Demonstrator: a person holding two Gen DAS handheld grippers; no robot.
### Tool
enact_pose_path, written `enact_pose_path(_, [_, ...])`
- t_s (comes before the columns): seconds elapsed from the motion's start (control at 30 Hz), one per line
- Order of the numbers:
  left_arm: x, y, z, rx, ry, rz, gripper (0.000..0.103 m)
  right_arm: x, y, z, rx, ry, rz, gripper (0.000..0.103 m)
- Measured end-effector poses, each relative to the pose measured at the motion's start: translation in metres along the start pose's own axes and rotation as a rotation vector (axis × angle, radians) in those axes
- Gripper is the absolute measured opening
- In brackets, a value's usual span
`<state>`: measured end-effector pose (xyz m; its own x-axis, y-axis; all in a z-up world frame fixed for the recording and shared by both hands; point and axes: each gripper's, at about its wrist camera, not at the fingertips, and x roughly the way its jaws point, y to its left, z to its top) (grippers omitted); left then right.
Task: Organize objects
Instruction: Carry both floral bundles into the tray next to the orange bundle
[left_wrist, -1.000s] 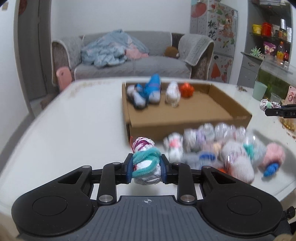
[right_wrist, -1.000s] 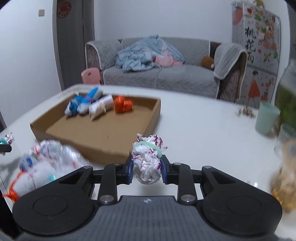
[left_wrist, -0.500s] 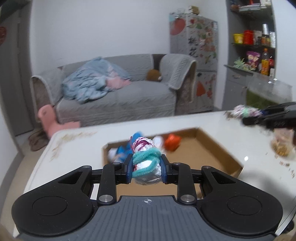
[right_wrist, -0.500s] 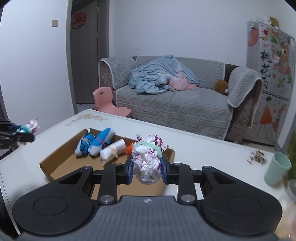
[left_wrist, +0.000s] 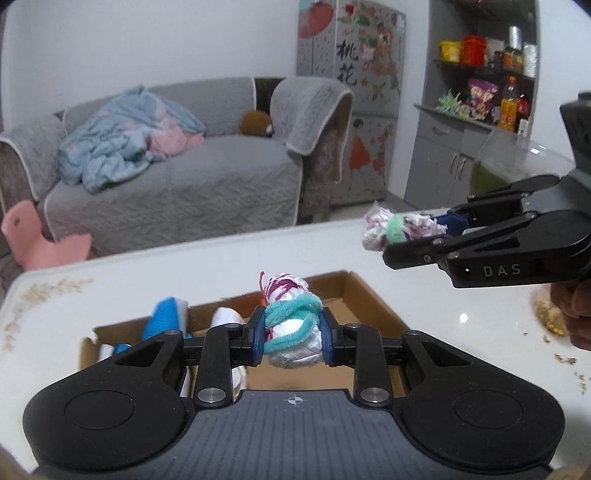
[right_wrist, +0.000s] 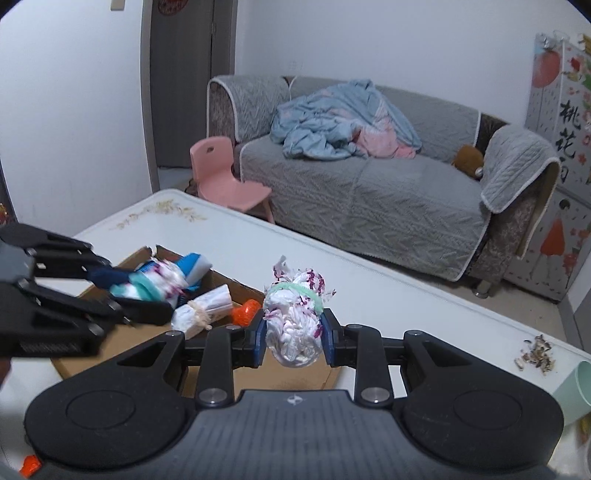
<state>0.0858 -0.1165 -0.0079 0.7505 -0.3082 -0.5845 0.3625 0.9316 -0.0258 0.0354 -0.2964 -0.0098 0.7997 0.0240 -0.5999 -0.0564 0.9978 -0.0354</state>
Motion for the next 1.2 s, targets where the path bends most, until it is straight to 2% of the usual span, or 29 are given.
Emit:
enact_pose_path(0.2, [0.034,-0.003,-0.007,-0.002,0.042,-0.015,0.035,0.027,-0.004,-0.001,0.013,0.064,0.017,0.027])
enact_pose_path(0.53, [0.083,-0.005,-0.013,0.061,0.119,-0.017,0.035,0.068,-0.01,-0.003,0.01,0.163,0.027,0.027])
enact_pose_path(0.8, [0.104,-0.005,-0.016,0.06,0.136,-0.018,0.035,0.087,-0.015,-0.01,0.013,0.211,0.04,0.027])
enact_pose_path(1.2, [0.12,0.0,-0.019,0.042,0.182,-0.006,0.036,0.093,-0.012,-0.012,-0.001,0.245,0.034,0.03])
